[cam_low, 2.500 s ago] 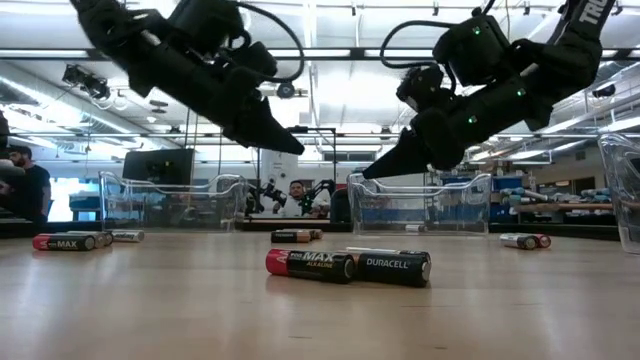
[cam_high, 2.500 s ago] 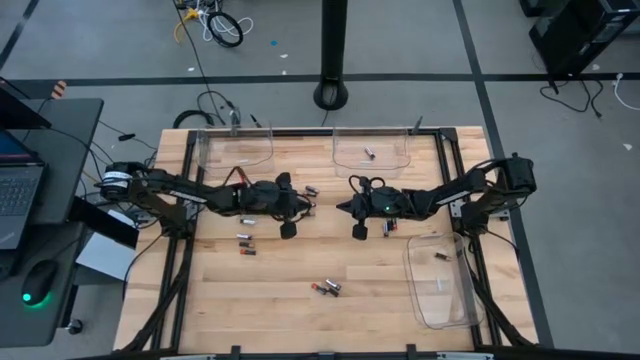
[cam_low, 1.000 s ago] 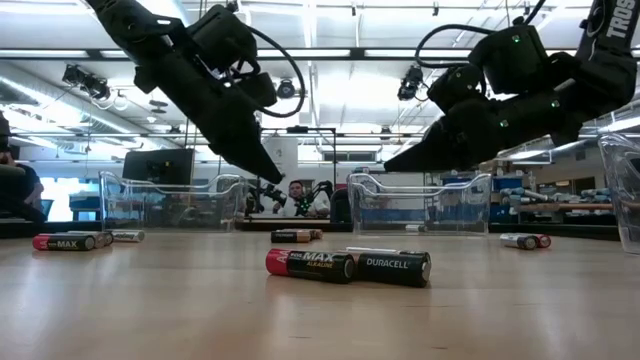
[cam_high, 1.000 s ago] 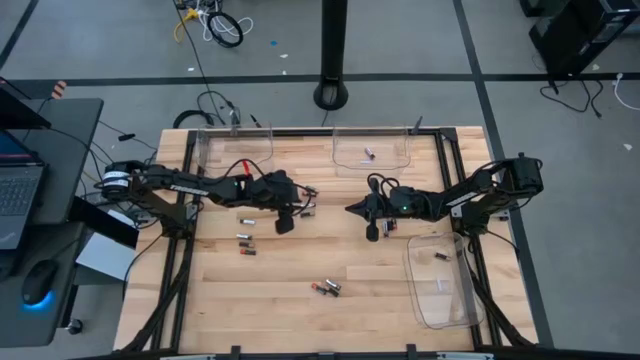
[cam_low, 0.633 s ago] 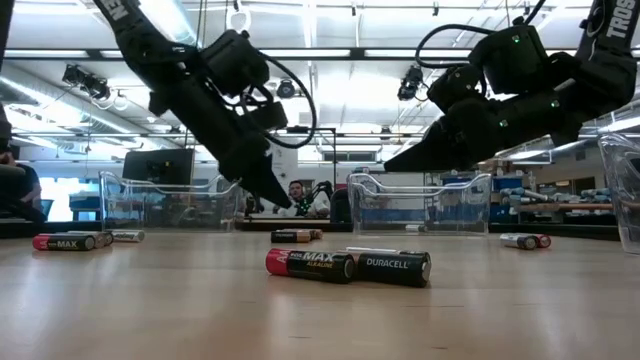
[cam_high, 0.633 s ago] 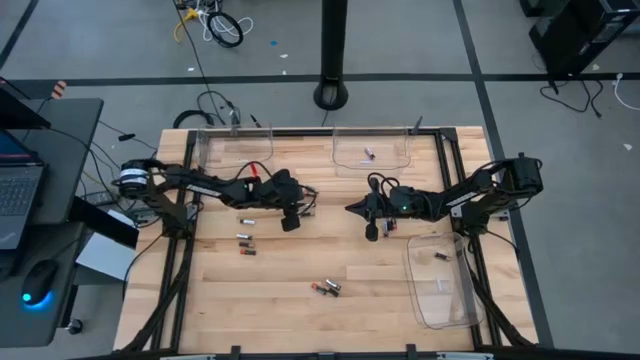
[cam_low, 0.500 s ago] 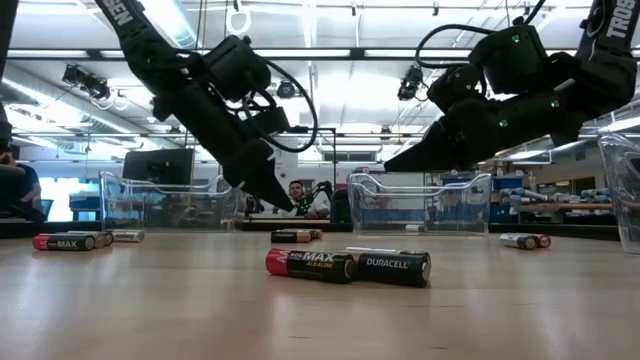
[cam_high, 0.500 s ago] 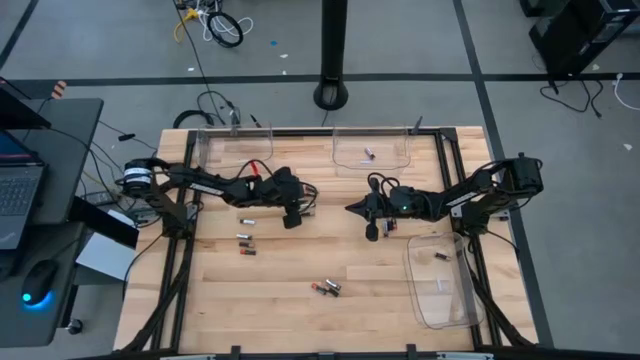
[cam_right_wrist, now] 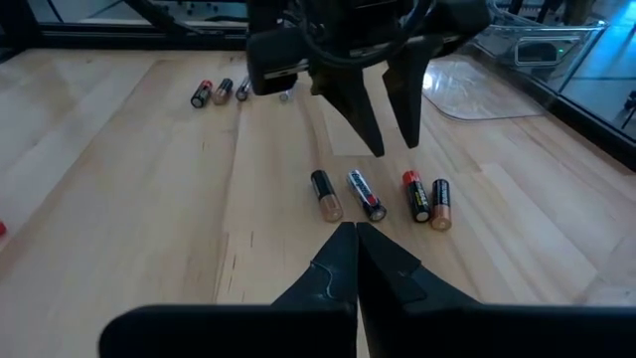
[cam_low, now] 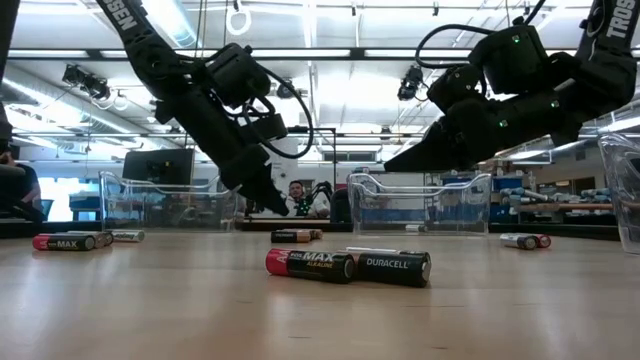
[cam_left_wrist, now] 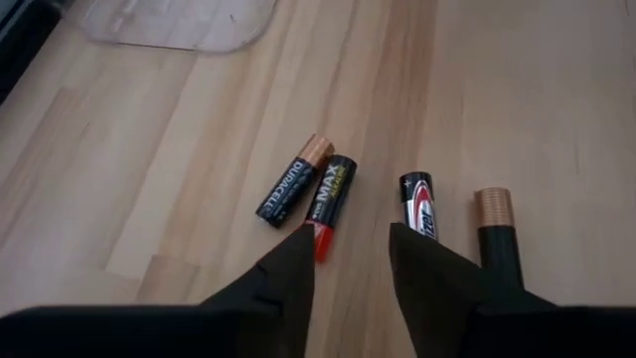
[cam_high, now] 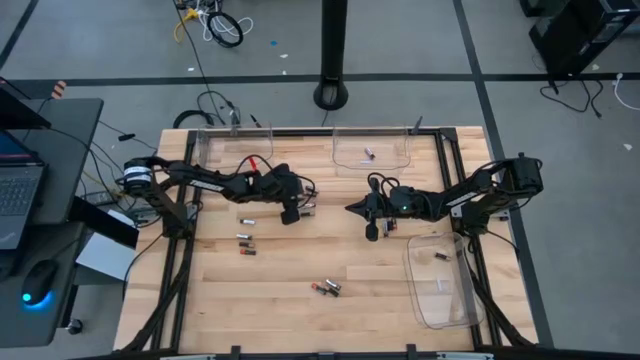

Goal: Sort batteries
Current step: Put the red battery into the top left transparent bin

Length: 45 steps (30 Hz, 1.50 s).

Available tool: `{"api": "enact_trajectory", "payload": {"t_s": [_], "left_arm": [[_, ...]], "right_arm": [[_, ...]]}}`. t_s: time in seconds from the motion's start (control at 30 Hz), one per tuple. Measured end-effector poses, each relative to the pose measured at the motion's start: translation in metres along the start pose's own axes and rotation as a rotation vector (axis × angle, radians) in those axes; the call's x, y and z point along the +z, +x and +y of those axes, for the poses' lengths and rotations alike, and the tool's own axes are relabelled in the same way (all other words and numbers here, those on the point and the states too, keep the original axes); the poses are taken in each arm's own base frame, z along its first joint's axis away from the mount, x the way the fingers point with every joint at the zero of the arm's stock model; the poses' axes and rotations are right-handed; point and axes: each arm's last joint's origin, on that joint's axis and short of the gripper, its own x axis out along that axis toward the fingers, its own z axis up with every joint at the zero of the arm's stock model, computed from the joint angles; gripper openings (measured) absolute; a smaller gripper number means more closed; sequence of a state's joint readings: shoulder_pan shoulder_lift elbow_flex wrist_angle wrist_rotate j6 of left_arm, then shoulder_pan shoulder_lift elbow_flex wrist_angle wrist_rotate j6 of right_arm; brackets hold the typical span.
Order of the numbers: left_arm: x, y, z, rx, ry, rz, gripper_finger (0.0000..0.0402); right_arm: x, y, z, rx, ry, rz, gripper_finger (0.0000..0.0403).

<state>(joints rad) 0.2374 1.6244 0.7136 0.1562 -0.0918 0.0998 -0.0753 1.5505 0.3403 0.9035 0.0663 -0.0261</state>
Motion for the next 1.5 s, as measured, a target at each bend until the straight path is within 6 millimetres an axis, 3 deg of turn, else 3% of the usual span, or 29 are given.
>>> {"api": "enact_trajectory", "payload": {"t_s": [0.27,0.6,0.97,1.13,1.5], "left_arm": [[0.000,0.001,0.000,-0.023,-0.003,-0.004,0.0210],[-0.012,0.022,0.011,-0.004,-0.003,0.019,0.0214],[-0.013,0.024,0.010,-0.057,0.044,0.013,0.0213],[-0.018,0.031,0.008,-0.074,0.045,0.033,0.0196],[-0.019,0.037,0.007,-0.080,0.048,0.015,0.0112]], "right_arm": [[0.000,0.000,0.000,0.000,0.000,0.000,0.0009],[0.000,0.000,0.000,0.000,0.000,0.000,0.0009],[0.000,0.000,0.000,0.000,-0.002,0.001,0.0009],[0.000,0.000,0.000,0.000,-0.002,0.001,0.0009],[0.000,0.000,0.000,0.000,-0.003,0.001,0.0009]]}}
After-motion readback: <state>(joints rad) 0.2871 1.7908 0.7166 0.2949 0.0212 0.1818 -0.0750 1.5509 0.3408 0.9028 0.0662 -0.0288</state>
